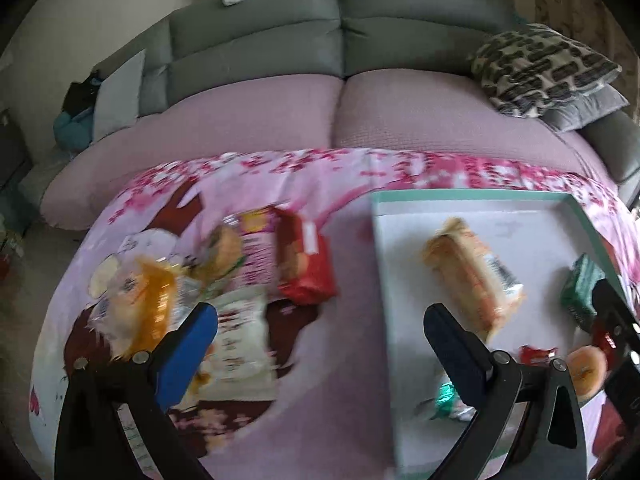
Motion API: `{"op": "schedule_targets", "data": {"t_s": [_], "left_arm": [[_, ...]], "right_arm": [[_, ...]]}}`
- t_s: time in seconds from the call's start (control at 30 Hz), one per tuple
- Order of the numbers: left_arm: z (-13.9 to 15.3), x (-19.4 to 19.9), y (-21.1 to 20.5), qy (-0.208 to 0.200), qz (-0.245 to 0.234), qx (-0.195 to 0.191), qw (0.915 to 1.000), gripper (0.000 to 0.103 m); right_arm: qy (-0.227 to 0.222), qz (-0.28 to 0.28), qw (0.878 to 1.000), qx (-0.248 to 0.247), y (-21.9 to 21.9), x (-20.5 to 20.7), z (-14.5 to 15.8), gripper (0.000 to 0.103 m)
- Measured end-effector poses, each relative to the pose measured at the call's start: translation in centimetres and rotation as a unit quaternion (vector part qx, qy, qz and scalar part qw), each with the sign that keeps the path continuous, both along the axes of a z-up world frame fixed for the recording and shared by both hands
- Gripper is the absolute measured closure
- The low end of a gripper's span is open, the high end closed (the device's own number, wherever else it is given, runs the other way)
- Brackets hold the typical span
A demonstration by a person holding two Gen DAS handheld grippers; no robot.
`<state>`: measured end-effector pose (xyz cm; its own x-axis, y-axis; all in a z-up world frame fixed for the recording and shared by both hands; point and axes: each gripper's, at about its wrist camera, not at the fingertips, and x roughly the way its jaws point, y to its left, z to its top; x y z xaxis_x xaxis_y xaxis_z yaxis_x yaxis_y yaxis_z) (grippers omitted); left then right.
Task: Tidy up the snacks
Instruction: 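Reach the left tool to the wrapped round bun while the right tool reaches the white biscuit pack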
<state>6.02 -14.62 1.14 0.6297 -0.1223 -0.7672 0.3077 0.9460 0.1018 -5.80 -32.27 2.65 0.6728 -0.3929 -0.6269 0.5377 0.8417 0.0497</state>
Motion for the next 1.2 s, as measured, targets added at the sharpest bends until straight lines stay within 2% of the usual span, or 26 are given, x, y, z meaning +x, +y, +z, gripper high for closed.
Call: {"op": "schedule_targets", "data": {"t_s": [0.27,0.67,0.87,1.2], "left_arm": [[1.3,0.8,5.8,-0.017,0.066,-0.019,0.9975,0.000],[1.6,1.9,15.8,-0.021,0.173,-0.044,0.9838,0.000],[1.3,2.1,19.7,-0.019,0.207,-0.053,0.9767,0.000],[1.1,2.4,24.0,-0.020,0.238,-0.067,0.9687,0.000]], "right_arm": [[-0.002,0.035,0.999,0.008,3.1,1.8,-0.3,0.000],[0.004,0.097,0.995,0.015,9.4,5.0,-1.0,0.000],[0.008,0.126,0.992,0.026,12.5,6.5,-1.7,0.000],[0.015,0.184,0.982,0.039,18.2,8.6,-2.7,0.000]]}}
